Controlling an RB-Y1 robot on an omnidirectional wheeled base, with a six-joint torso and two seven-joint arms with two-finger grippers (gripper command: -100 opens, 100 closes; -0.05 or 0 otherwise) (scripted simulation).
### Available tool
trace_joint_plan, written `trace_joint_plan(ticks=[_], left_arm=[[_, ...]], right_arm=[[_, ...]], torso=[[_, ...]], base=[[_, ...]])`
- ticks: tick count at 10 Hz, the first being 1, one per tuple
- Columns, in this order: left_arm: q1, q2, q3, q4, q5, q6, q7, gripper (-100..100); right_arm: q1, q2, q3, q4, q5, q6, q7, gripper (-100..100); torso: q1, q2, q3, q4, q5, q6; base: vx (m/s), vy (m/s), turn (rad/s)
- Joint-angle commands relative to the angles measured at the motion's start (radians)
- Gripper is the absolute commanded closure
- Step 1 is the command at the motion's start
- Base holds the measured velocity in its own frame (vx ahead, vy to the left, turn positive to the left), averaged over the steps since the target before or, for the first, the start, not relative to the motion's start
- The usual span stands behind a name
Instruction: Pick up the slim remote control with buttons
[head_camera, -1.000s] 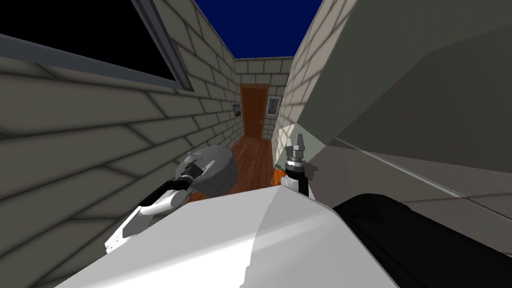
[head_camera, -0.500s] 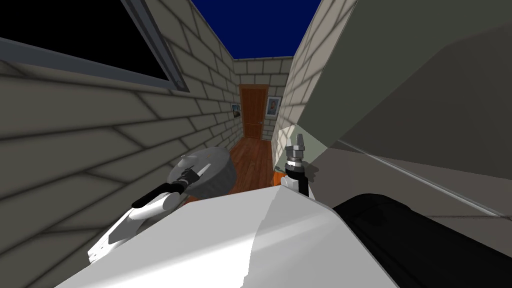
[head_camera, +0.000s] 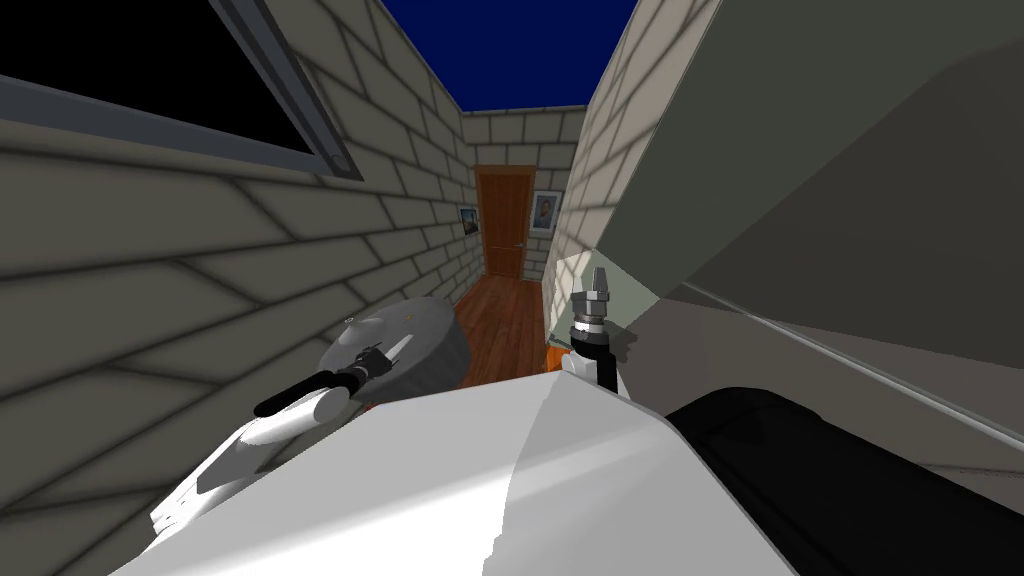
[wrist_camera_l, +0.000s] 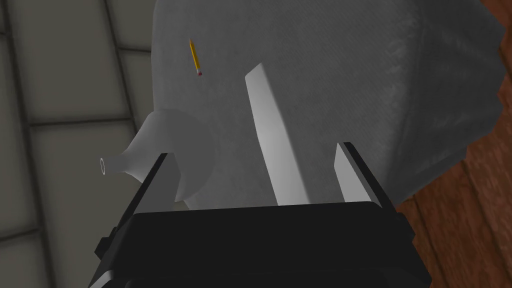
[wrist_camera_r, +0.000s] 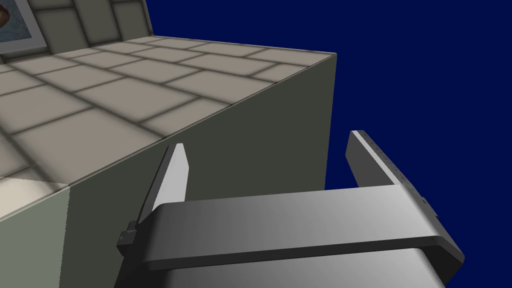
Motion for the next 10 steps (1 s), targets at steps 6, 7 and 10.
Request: trace_joint_plan(ticks=[6,7,10], left_arm=[[0.008,0.046,0.049,0.103,0.047,0.162,0.065,-100],[0.010,0.061,0.065,0.139,0.062,0.202,0.087,-100],[0.013,0.074,0.080,0.174,0.075,0.252,0.108,-100]], right_arm=[[0.000,0.000,0.000,0.000,0.000,0.000,0.000,0],[0.000,0.000,0.000,0.000,0.000,0.000,0.000,0],[0.000,0.000,0.000,0.000,0.000,0.000,0.000,0]], torso=[[0.002,-0.005,-0.002,-0.001,0.000,0.000],[0.002,-0.004,-0.002,-0.001,0.000,0.000],[0.003,-0.004,-0.002,-0.001,0.001,0.000]], base=[[0.105,-0.013,-0.051],[0.128,-0.001,-0.105],[0.111,0.018,-0.064]])
